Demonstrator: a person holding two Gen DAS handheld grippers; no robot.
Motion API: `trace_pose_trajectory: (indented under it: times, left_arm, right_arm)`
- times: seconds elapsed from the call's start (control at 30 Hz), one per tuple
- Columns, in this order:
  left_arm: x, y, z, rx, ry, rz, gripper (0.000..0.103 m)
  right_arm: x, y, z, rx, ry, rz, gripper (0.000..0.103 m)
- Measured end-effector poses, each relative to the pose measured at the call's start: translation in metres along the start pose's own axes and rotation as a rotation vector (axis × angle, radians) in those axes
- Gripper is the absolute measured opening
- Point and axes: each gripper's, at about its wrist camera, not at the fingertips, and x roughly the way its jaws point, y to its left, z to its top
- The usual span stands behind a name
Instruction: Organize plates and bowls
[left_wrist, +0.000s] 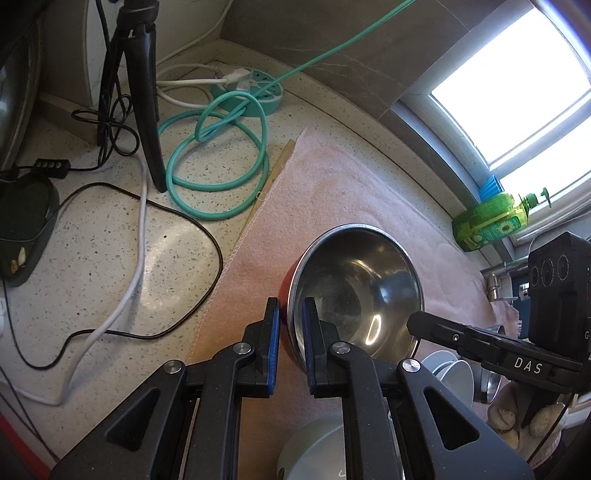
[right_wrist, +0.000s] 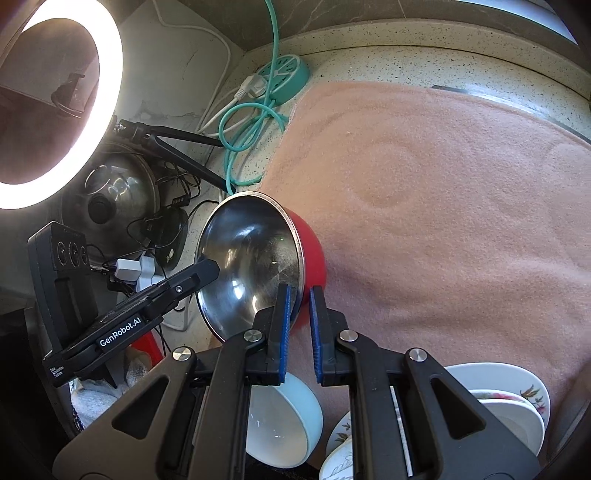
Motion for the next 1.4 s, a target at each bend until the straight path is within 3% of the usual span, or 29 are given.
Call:
trace_pose_trajectory:
  times: [0.77,1.4]
  left_arm:
    - [-0.032,-0.092,-0.022,0.147,-0.037,-0.125,0.01]
    - [-0.005,-0.194,-0.05,0.308,0.036,-0.242,0.01]
  right_arm:
    - [-0.112,-0.046,-0.05,0.068,-0.141,0.002,0.01]
    - [-0.198,-0.122,-0.103,0.195,-0.249,-0.076,0.01]
